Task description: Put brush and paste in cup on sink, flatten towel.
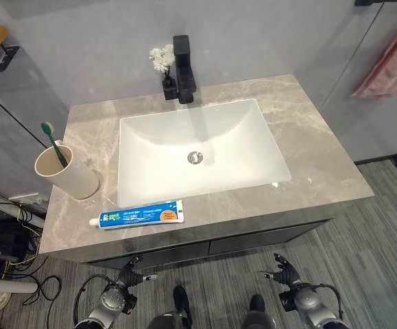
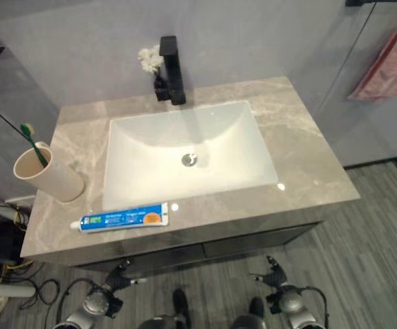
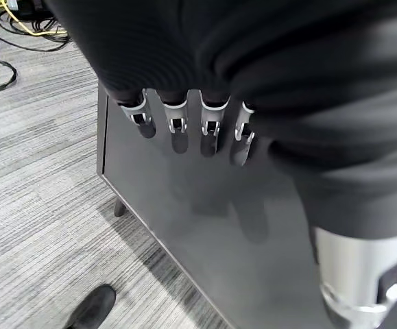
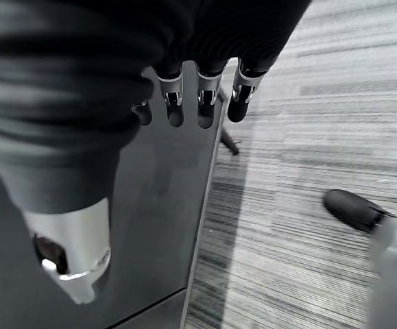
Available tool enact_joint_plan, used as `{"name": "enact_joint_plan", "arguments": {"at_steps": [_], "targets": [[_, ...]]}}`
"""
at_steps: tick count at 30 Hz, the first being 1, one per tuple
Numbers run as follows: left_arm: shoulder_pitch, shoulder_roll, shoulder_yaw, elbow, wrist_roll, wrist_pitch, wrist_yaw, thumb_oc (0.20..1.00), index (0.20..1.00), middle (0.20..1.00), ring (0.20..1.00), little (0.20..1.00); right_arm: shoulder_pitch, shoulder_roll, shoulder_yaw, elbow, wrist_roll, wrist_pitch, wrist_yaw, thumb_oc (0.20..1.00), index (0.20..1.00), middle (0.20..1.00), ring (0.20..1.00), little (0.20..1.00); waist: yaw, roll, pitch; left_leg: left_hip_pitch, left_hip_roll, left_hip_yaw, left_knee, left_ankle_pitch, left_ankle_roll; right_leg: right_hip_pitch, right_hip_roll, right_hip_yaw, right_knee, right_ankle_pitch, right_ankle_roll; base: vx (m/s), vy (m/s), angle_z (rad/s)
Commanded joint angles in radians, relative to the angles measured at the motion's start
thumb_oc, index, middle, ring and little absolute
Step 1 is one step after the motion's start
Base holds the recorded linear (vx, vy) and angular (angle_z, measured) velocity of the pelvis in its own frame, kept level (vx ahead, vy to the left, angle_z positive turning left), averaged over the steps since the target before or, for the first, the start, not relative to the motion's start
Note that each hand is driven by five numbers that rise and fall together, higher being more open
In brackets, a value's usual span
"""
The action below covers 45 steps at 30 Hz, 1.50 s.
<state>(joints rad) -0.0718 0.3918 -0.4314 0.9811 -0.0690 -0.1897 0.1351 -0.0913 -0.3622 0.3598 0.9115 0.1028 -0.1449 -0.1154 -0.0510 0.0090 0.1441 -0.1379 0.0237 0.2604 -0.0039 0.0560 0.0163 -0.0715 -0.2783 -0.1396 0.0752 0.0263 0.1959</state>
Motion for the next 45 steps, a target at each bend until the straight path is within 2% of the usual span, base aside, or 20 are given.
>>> {"name": "enact_joint_plan", "arguments": {"at_steps": [1,5,9,15,19,21,23,25,26,28,29,30,31,32,34,36,38,41,42,45], "targets": [[0.020,0.041,0.037,-0.044,0.023,-0.041,-0.032,1.000,1.000,1.000,1.000,1.000,-0.019,-0.057,0.012,-0.015,-0.025,-0.031,0.016,1.000,1.000,1.000,1.000,1.000,0.020,0.002,-0.023,-0.009,0.044,-0.053,0.131,-0.080,-0.056,-0.011,0.111,0.137,0.053,-0.020,-0.039,-0.02,0.110,0.06],[0.033,0.038,0.041,-0.029,0.037,-0.047,-0.032,1.000,1.000,1.000,1.000,1.000,-0.049,-0.065,0.024,0.045,-0.043,-0.028,0.014,1.000,1.000,1.000,1.000,1.000,0.039,-0.001,-0.026,-0.005,0.055,-0.055,0.125,-0.055,-0.067,0.023,0.102,0.082,-0.022,0.000,-0.034,-0.02,-0.048,0.25],[0.077,0.045,0.052,-0.033,0.030,-0.046,-0.049,1.000,1.000,1.000,1.000,1.000,-0.049,-0.070,0.022,0.071,-0.033,-0.030,0.024,1.000,1.000,1.000,1.000,1.000,0.052,-0.004,-0.039,0.013,0.063,-0.077,0.063,-0.021,-0.079,0.049,0.110,0.068,-0.094,0.016,-0.035,0.01,-0.084,-0.01],[0.127,0.096,0.019,-0.142,0.108,-0.053,-0.056,1.000,1.000,1.000,1.000,1.000,-0.051,-0.077,0.024,0.082,-0.039,-0.030,0.020,1.000,1.000,1.000,1.000,1.000,0.076,0.001,-0.034,0.003,0.062,-0.111,0.014,0.012,-0.090,0.060,0.103,0.031,-0.141,0.031,-0.027,-0.04,-0.048,0.11],[0.176,0.197,-0.020,-0.262,0.247,-0.099,-0.056,1.000,1.000,1.000,1.000,1.000,-0.091,-0.064,0.031,0.162,-0.060,-0.041,0.003,1.000,1.000,1.000,1.000,1.000,0.114,0.017,-0.030,-0.008,0.058,-0.142,-0.015,0.032,-0.097,0.063,0.098,-0.003,-0.140,0.027,-0.024,-0.05,-0.038,0.28],[0.213,0.301,-0.078,-0.358,0.353,-0.148,-0.065,1.000,1.000,1.000,1.000,1.000,-0.146,-0.050,0.055,0.233,-0.092,-0.045,-0.005,1.000,1.000,1.000,1.000,1.000,0.144,0.030,-0.039,-0.005,0.052,-0.156,-0.027,0.031,-0.099,0.078,0.089,-0.026,-0.143,0.022,-0.018,0.04,-0.008,0.27],[0.222,0.336,-0.092,-0.380,0.372,-0.161,-0.067,1.000,1.000,1.000,1.000,1.000,-0.170,-0.039,0.061,0.264,-0.096,-0.045,-0.006,1.000,1.000,1.000,1.000,1.000,0.152,0.032,-0.042,0.000,0.048,-0.158,-0.035,0.032,-0.099,0.086,0.086,-0.029,-0.148,0.022,-0.016,0.04,0.014,0.19],[0.197,0.444,-0.155,-0.464,0.427,-0.207,-0.059,1.000,1.000,1.000,1.000,1.000,-0.224,-0.020,0.085,0.326,-0.122,-0.031,-0.017,1.000,1.000,1.000,1.000,1.000,0.173,0.050,-0.052,0.009,0.033,-0.163,-0.052,0.031,-0.100,0.099,0.072,-0.044,-0.153,0.024,-0.009,0.04,0.050,0.25],[0.197,0.447,-0.155,-0.467,0.425,-0.206,-0.060,1.000,1.000,1.000,1.000,1.000,-0.226,-0.018,0.083,0.329,-0.123,-0.032,-0.018,1.000,1.000,1.000,1.000,1.000,0.174,0.048,-0.051,0.010,0.032,-0.164,-0.053,0.031,-0.099,0.100,0.071,-0.045,-0.154,0.024,-0.008,0.02,0.065,0.20],[0.152,0.565,-0.215,-0.608,0.465,-0.253,-0.053,1.000,1.000,1.000,1.000,1.000,-0.248,-0.015,0.108,0.357,-0.187,-0.027,-0.039,1.000,1.000,1.000,1.000,1.000,0.184,0.064,-0.053,0.012,0.019,-0.171,-0.067,0.035,-0.100,0.103,0.060,-0.058,-0.152,0.027,-0.002,0.00,0.083,0.12],[0.128,0.664,-0.226,-0.696,0.478,-0.282,-0.034,1.000,1.000,1.000,1.000,1.000,-0.247,-0.028,0.113,0.370,-0.226,-0.027,-0.061,1.000,1.000,1.000,1.000,1.000,0.193,0.078,-0.054,0.008,0.008,-0.183,-0.078,0.035,-0.102,0.106,0.049,-0.077,-0.151,0.033,0.004,-0.02,0.075,0.16],[0.130,0.673,-0.224,-0.705,0.474,-0.279,-0.037,1.000,1.000,1.000,1.000,1.000,-0.246,-0.025,0.109,0.371,-0.228,-0.028,-0.062,1.000,1.000,1.000,1.000,1.000,0.191,0.076,-0.055,0.006,0.007,-0.187,-0.077,0.035,-0.102,0.108,0.049,-0.081,-0.152,0.033,0.004,0.00,0.069,0.36],[0.120,0.780,-0.203,-0.815,0.479,-0.308,-0.010,1.000,1.000,1.000,1.000,1.000,-0.218,-0.033,0.105,0.386,-0.270,-0.022,-0.082,1.000,1.000,1.000,1.000,1.000,0.200,0.085,-0.062,-0.001,-0.002,-0.208,-0.082,0.040,-0.106,0.119,0.037,-0.112,-0.153,0.040,0.011,0.02,0.028,0.53],[0.125,0.787,-0.199,-0.823,0.477,-0.306,-0.011,1.000,1.000,1.000,1.000,1.000,-0.216,-0.030,0.103,0.386,-0.272,-0.023,-0.083,1.000,1.000,1.000,1.000,1.000,0.197,0.083,-0.064,-0.002,-0.003,-0.213,-0.082,0.040,-0.106,0.121,0.037,-0.117,-0.155,0.040,0.012,0.03,0.043,0.58],[0.150,0.918,-0.101,-0.970,0.447,-0.332,0.024,1.000,1.000,1.000,1.000,1.000,-0.163,-0.033,0.089,0.402,-0.322,-0.011,-0.090,1.000,1.000,1.000,1.000,1.000,0.212,0.088,-0.084,-0.010,-0.015,-0.242,-0.083,0.041,-0.107,0.139,0.020,-0.158,-0.160,0.048,0.024,0.06,0.045,0.54],[0.193,0.945,-0.032,-1.017,0.436,-0.329,0.032,1.000,1.000,1.000,1.000,1.000,-0.141,-0.029,0.082,0.403,-0.335,-0.007,-0.092,1.000,1.000,1.000,1.000,1.000,0.211,0.083,-0.093,-0.011,-0.021,-0.250,-0.083,0.041,-0.106,0.144,0.016,-0.167,-0.162,0.049,0.026,0.07,0.054,0.47],[0.266,0.973,0.137,-1.067,0.395,-0.322,0.055,1.000,1.000,1.000,1.000,1.000,-0.096,-0.016,0.063,0.398,-0.347,0.005,-0.085,1.000,1.000,1.000,1.000,1.000,0.219,0.079,-0.107,-0.013,-0.029,-0.256,-0.083,0.039,-0.104,0.144,0.005,-0.175,-0.162,0.055,0.031,0.09,0.074,0.37],[0.327,1.002,0.294,-1.134,0.373,-0.318,0.077,1.000,1.000,1.000,1.000,1.000,-0.076,-0.010,0.053,0.396,-0.346,0.019,-0.075,1.000,1.000,1.000,1.000,1.000,0.222,0.073,-0.112,-0.017,-0.034,-0.255,-0.083,0.037,-0.102,0.138,-0.002,-0.176,-0.162,0.060,0.036,0.03,0.036,0.13],[0.359,0.979,0.396,-1.150,0.344,-0.302,0.088,1.000,1.000,1.000,1.000,1.000,-0.066,-0.002,0.051,0.390,-0.346,0.027,-0.067,1.000,1.000,1.000,1.000,1.000,0.220,0.067,-0.112,-0.021,-0.036,-0.250,-0.083,0.036,-0.101,0.127,-0.006,-0.169,-0.162,0.065,0.036,0.02,0.036,-0.02],[0.367,0.955,0.483,-1.177,0.311,-0.291,0.101,1.000,1.000,1.000,1.000,1.000,-0.073,0.003,0.058,0.385,-0.346,0.038,-0.066,1.000,1.000,1.000,1.000,1.000,0.213,0.064,-0.109,-0.029,-0.037,-0.239,-0.083,0.035,-0.101,0.111,-0.009,-0.156,-0.162,0.068,0.037,0.00,0.026,-0.02]]}}
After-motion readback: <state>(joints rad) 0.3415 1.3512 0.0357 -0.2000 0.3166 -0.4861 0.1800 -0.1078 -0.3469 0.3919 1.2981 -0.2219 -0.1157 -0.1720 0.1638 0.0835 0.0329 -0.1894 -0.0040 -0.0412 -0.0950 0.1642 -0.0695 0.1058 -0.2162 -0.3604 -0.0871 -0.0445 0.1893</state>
